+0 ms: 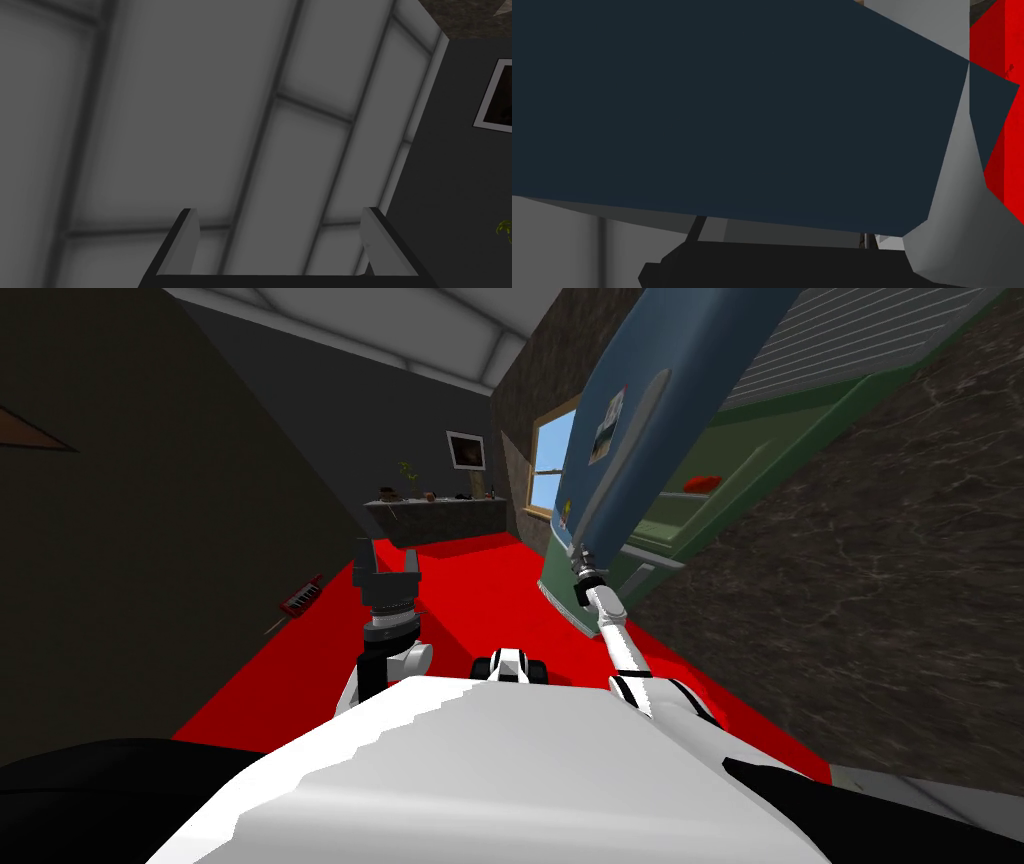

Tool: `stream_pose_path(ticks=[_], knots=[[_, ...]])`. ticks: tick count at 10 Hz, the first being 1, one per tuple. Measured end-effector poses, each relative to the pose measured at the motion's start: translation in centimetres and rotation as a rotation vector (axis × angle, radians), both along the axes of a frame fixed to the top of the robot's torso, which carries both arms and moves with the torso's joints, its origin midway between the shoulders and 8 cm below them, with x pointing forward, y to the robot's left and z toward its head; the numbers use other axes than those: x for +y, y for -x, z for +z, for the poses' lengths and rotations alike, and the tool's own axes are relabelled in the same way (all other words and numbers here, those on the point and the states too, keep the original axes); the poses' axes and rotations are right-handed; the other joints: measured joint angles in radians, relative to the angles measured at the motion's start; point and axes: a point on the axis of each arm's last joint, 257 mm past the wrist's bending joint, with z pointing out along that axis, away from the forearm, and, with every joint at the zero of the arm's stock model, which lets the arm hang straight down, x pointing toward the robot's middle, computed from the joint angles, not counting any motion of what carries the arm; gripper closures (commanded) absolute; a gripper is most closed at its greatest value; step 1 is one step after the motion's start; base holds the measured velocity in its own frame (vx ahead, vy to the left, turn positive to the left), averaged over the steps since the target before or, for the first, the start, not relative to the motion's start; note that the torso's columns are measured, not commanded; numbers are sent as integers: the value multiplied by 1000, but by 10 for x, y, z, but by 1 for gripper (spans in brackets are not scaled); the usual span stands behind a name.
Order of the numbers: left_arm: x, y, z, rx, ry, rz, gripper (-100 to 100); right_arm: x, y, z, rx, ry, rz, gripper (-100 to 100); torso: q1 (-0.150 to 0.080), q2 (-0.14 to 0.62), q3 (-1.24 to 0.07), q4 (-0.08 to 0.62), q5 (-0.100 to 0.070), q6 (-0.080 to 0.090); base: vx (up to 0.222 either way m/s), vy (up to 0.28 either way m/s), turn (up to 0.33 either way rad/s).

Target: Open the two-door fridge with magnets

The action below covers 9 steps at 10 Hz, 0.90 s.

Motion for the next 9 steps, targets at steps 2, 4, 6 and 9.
stream_pose_path(ticks=[2,4,6,9], knots=[[0,0,0,0,0,0,0,-12,-2,-1,2,1,-31,100,-7,1,1,1,-1,3,59,262,-23],[0,0,0,0,-1,0,0,-19,-1,-4,7,-6,-45,100,-16,0,-1,3,-1,0,30,129,-19],[0,0,0,0,0,0,0,-29,-3,0,2,4,-76,100,-3,0,0,1,0,1,50,217,-25],[0,0,0,0,0,0,0,-43,-1,0,2,2,-117,100,-11,4,2,2,-2,2,25,196,-7]])
